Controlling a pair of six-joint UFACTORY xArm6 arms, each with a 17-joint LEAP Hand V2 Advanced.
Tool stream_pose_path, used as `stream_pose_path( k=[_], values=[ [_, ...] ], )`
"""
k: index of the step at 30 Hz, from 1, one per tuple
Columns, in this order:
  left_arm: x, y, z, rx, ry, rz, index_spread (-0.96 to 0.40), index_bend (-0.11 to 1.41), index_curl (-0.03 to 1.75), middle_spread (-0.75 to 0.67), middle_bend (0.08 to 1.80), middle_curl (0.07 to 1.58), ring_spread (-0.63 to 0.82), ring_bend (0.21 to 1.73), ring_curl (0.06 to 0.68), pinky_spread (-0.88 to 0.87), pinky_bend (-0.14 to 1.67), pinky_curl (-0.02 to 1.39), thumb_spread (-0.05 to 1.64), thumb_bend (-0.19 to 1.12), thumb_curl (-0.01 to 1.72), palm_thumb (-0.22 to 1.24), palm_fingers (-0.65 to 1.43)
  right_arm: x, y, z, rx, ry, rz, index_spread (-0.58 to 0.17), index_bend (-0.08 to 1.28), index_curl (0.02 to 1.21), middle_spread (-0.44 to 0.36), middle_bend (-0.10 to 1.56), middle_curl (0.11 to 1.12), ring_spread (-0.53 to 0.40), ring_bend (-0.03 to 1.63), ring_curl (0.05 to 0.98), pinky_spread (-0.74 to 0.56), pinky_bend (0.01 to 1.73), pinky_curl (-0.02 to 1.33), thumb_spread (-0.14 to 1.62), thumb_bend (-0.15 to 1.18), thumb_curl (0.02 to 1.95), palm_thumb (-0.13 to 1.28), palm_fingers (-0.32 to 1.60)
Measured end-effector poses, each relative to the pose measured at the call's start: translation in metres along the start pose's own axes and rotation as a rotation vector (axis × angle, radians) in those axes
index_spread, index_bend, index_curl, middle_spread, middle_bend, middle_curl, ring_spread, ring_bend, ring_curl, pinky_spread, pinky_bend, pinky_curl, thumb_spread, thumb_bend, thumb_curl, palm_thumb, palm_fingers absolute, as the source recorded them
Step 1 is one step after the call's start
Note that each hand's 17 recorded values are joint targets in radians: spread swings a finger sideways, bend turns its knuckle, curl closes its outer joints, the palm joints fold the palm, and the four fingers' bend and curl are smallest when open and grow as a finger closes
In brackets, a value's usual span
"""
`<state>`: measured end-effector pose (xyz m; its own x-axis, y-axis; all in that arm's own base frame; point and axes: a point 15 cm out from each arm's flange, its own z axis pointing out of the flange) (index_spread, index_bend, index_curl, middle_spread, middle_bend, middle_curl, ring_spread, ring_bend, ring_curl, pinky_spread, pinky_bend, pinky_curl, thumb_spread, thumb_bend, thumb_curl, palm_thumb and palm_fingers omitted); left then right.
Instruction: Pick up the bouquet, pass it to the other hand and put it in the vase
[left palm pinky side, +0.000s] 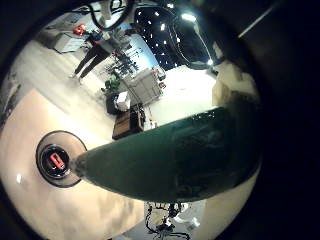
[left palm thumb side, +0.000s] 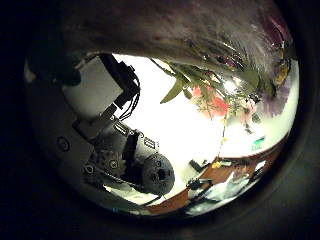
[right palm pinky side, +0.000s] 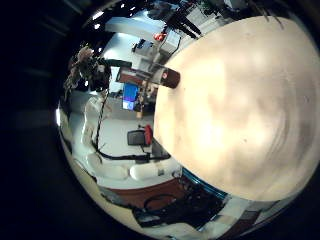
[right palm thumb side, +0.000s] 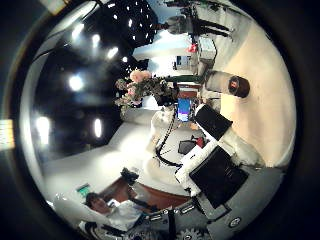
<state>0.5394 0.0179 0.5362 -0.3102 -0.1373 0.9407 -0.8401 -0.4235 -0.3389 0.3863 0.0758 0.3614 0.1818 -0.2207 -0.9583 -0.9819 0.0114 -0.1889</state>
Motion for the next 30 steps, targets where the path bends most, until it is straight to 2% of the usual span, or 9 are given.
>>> stream_pose_path(
  k=[20,23,25,26,27,28,29,30],
  values=[
    [-0.041,-0.004,-0.002,-0.004,-0.053,-0.018,-0.70,0.59,1.36,-0.63,1.06,1.24,-0.38,1.69,0.587,-0.57,1.35,1.07,1.15,-0.01,0.89,1.04,0.86,0.003,0.000,0.001,-0.003,-0.007,-0.006,-0.327,0.18,0.36,0.013,0.19,0.35,0.087,0.44,0.213,0.44,0.37,0.27,1.06,-0.02,0.53,0.85,0.37],
    [-0.046,-0.005,-0.002,-0.003,-0.053,-0.013,-0.69,0.57,1.36,-0.63,1.04,1.23,-0.38,1.68,0.582,-0.57,1.34,1.05,1.12,-0.04,0.86,0.97,0.86,0.002,0.001,0.001,-0.005,-0.006,-0.005,-0.325,0.19,0.37,0.013,0.19,0.35,0.087,0.44,0.213,0.44,0.37,0.26,1.06,-0.02,0.53,0.85,0.37],
    [-0.051,-0.005,-0.003,-0.003,-0.052,-0.004,-0.69,0.49,1.34,-0.62,1.03,1.20,-0.38,1.63,0.556,-0.58,1.30,1.00,1.07,-0.07,0.81,0.87,0.87,0.002,0.001,0.001,-0.005,-0.006,-0.005,-0.320,0.19,0.37,0.013,0.19,0.35,0.087,0.43,0.213,0.44,0.37,0.26,1.05,-0.02,0.53,0.86,0.38],
    [-0.054,-0.005,-0.004,-0.006,-0.052,0.002,-0.67,0.40,1.31,-0.61,1.02,1.16,-0.40,1.53,0.530,-0.59,1.25,0.96,1.05,-0.09,0.78,0.79,0.75,0.002,0.001,0.001,-0.005,-0.007,-0.005,-0.319,0.19,0.37,0.013,0.19,0.35,0.087,0.43,0.213,0.44,0.37,0.26,1.05,-0.02,0.53,0.86,0.38],
    [-0.056,-0.003,-0.003,-0.014,-0.048,0.003,-0.64,0.31,1.28,-0.59,0.96,1.13,-0.39,1.41,0.520,-0.57,1.14,0.95,1.02,-0.10,0.75,0.71,0.37,0.002,0.001,0.001,-0.006,-0.007,-0.005,-0.318,0.19,0.37,0.013,0.19,0.35,0.087,0.43,0.213,0.44,0.37,0.26,1.05,-0.02,0.53,0.86,0.38],
    [-0.057,0.000,-0.003,-0.027,-0.046,0.001,-0.59,0.31,1.25,-0.50,0.80,1.10,-0.28,1.34,0.544,-0.45,0.93,0.96,1.00,-0.10,0.72,0.65,-0.06,0.002,0.001,0.000,-0.005,-0.007,-0.005,-0.320,0.19,0.37,0.013,0.19,0.35,0.087,0.43,0.212,0.44,0.36,0.26,1.05,-0.02,0.53,0.86,0.38],
    [-0.060,0.003,-0.004,-0.038,-0.052,-0.004,-0.51,0.24,1.19,-0.37,0.63,1.05,-0.09,1.25,0.491,-0.27,0.77,0.92,0.99,-0.11,0.68,0.55,-0.34,0.002,0.001,0.001,-0.007,-0.008,-0.006,-0.319,0.19,0.37,0.013,0.19,0.35,0.087,0.43,0.212,0.44,0.36,0.25,1.05,-0.02,0.53,0.86,0.39],
    [-0.066,0.005,-0.005,-0.049,-0.067,-0.010,-0.48,0.18,1.16,-0.30,0.56,1.03,-0.02,1.19,0.451,-0.19,0.70,0.88,0.98,-0.12,0.66,0.49,-0.44,0.001,0.001,0.001,-0.007,-0.008,-0.007,-0.318,0.19,0.37,0.013,0.19,0.35,0.087,0.43,0.212,0.44,0.36,0.25,1.05,-0.02,0.53,0.86,0.39]
  ],
)
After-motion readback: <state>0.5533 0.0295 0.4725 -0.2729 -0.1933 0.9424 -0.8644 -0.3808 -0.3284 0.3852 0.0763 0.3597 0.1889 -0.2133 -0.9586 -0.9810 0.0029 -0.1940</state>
